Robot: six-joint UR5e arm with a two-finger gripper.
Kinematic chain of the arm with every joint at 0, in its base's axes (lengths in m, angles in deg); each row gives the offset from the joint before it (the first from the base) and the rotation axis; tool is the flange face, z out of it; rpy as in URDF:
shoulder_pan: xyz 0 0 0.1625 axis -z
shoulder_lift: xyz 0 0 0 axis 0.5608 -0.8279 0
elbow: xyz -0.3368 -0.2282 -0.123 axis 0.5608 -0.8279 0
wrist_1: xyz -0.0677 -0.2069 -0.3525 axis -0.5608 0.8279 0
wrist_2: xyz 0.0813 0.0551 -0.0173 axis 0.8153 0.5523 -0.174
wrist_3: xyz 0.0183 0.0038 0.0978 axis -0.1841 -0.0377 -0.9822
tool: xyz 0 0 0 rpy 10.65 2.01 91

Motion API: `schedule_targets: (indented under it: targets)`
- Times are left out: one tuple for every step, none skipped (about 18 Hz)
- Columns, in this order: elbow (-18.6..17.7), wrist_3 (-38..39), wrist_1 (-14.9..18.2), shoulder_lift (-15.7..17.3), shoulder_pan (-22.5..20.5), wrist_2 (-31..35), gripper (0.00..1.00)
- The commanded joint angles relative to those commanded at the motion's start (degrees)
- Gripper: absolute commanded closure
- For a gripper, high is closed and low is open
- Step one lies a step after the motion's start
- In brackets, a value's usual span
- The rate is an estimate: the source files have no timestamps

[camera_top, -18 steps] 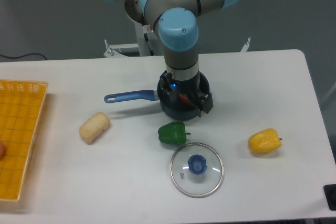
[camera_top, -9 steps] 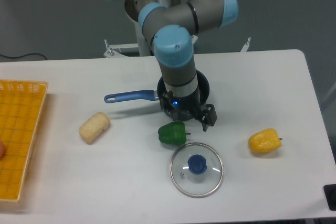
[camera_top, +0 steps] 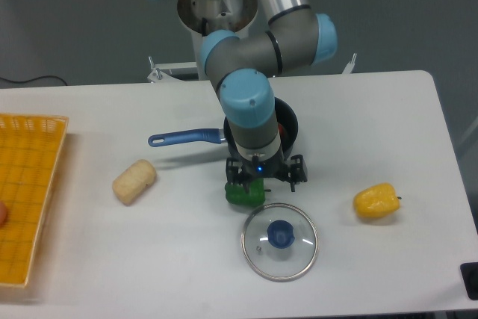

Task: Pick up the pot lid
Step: 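Move the gripper over the blue knob of the glass lid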

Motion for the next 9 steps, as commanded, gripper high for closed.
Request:
schedule_targets:
  targets:
    - [1.14, 1.49, -0.09, -1.05, -0.09, -0.44, 0.00]
    - [2.20, 3.07, -0.18, -2.37, -0.26, -1.22, 0.00]
    - [3.77, 4.74, -0.52, -3.95, -0.26, -1.67, 0.00]
    - [5.18, 6.58, -0.96, -4.92, -0.26, -1.76, 0.00]
    - [6.33, 8.17, -1.40, -5.71, -0.70, -2.37, 0.00]
    - [6.77, 8.62, -1.93, -6.16, -1.14, -4.03, 0.00]
    - [6.78, 8.45, -2.20, -6.25, -1.32, -5.26, 0.00]
    - [6.78, 8.45, -2.29, -6.60, -1.49, -5.54, 0.00]
    - [6.60, 8.45, -2.46, -6.86, -2.02, -5.54, 0.00]
